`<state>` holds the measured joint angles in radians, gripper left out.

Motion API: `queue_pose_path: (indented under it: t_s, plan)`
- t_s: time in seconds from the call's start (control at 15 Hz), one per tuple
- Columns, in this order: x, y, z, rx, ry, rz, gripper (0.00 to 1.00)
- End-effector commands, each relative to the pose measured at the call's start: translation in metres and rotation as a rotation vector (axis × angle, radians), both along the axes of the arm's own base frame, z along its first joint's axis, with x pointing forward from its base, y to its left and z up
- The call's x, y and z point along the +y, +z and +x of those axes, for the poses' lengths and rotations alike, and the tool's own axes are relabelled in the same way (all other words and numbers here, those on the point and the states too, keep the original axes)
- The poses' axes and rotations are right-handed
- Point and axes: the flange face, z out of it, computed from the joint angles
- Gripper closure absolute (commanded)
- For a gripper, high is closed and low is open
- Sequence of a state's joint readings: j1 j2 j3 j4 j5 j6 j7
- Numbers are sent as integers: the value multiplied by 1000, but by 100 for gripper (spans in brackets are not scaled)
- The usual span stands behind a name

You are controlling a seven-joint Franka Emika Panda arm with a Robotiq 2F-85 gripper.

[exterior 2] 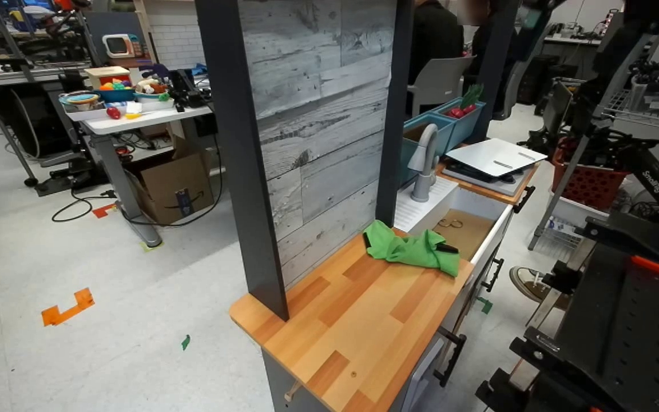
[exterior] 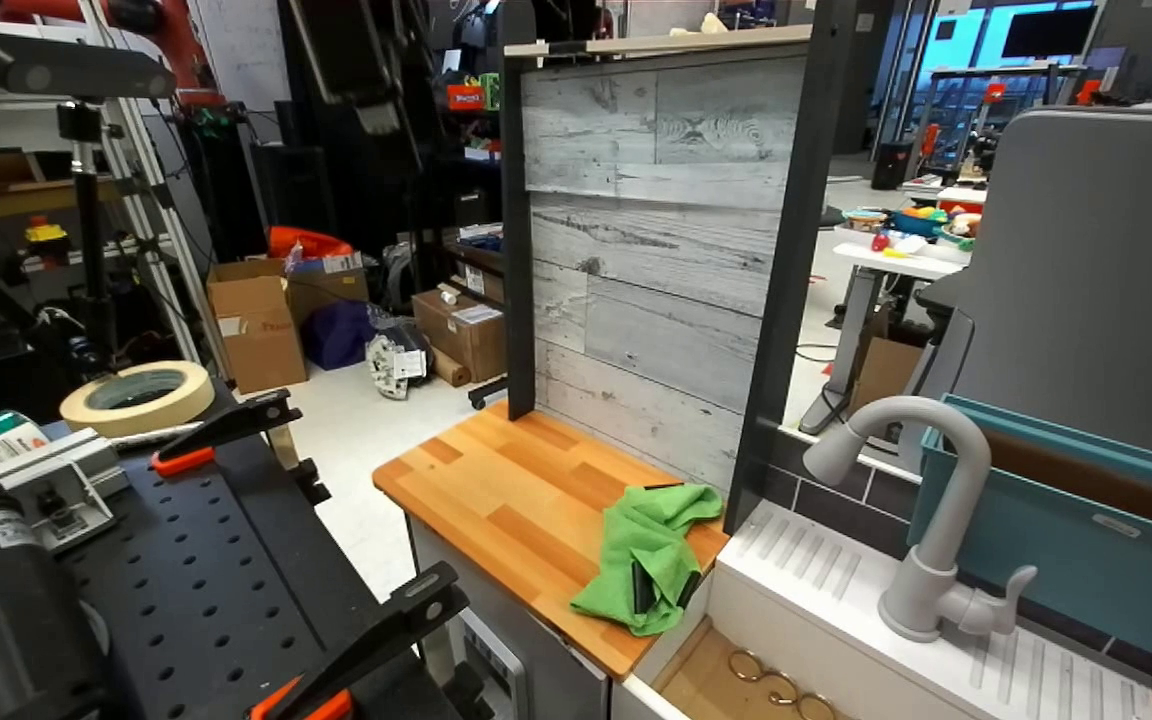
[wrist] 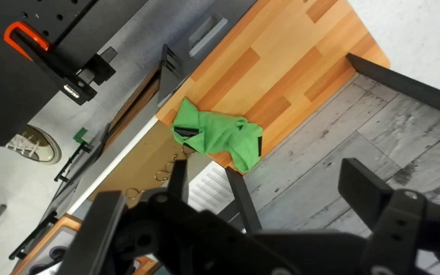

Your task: Move the towel to the left

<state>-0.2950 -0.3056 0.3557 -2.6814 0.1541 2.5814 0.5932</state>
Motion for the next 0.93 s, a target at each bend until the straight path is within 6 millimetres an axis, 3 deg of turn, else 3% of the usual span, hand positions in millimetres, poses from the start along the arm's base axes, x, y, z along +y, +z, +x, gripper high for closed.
queue_pose_path:
  t_s: [0.0, 0.47, 0.87]
  plan:
    - [-15, -51, 44, 49, -67, 55, 0]
    - [-49, -159, 120, 97, -246, 86, 0]
    - [-60, -258, 189, 117, -405, 88, 0]
